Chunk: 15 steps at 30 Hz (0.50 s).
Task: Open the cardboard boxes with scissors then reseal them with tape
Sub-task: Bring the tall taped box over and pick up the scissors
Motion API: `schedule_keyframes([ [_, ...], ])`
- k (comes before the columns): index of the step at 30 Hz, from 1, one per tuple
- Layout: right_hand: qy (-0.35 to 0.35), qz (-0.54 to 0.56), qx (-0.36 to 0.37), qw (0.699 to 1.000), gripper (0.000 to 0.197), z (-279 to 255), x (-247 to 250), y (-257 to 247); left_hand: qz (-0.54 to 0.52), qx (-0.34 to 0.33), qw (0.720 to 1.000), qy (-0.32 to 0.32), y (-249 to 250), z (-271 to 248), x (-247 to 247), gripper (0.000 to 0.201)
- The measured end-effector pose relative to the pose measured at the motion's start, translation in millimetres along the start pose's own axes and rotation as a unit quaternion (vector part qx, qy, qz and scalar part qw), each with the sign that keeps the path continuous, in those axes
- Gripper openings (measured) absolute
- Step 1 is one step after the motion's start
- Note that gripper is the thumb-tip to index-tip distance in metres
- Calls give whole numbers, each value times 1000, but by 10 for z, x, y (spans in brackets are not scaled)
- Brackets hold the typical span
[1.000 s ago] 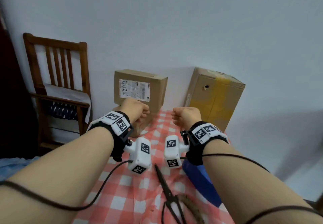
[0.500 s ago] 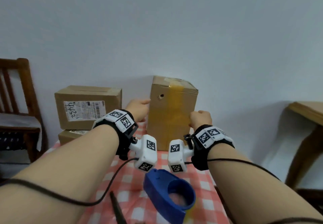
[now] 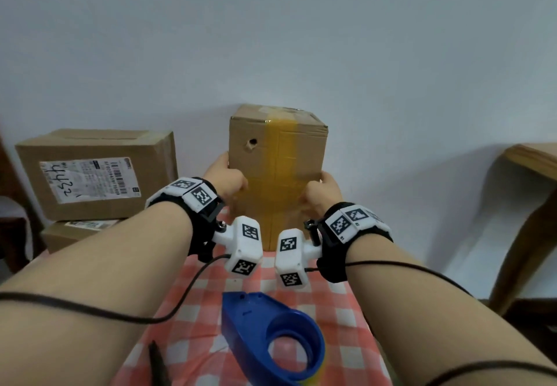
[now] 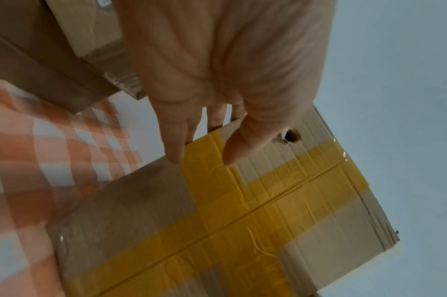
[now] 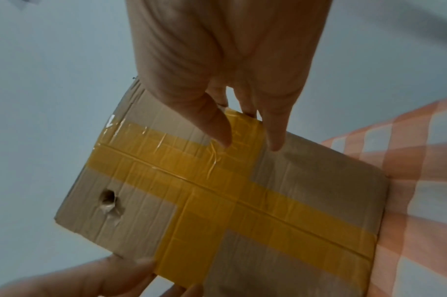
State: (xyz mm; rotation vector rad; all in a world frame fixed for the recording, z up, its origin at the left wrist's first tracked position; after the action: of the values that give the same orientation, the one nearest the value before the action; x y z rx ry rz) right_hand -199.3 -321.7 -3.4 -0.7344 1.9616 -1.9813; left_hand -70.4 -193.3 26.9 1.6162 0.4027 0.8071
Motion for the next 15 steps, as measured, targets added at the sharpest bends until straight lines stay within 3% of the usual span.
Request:
schedule_keyframes([
  [4,34,54,5,998,55,-67,44,37,-41,-15,999,3,37,-55,-64,87],
  [15,62,89,49,993,56,-846,315,-453,-29,-72,997,11,637,-842,69,89],
])
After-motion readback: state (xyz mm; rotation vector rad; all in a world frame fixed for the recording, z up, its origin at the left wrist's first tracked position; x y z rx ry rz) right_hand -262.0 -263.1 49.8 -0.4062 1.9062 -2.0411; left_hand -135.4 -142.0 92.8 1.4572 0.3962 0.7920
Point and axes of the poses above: each hand's wrist, its own z-axis towards the middle knuckle, its own x-axis out of the back of the hand, y = z × x, the point moved 3 cm from there along z, towards the middle knuckle, and after that the axes turned 3 degrees about -y, right-handed, at the moved point
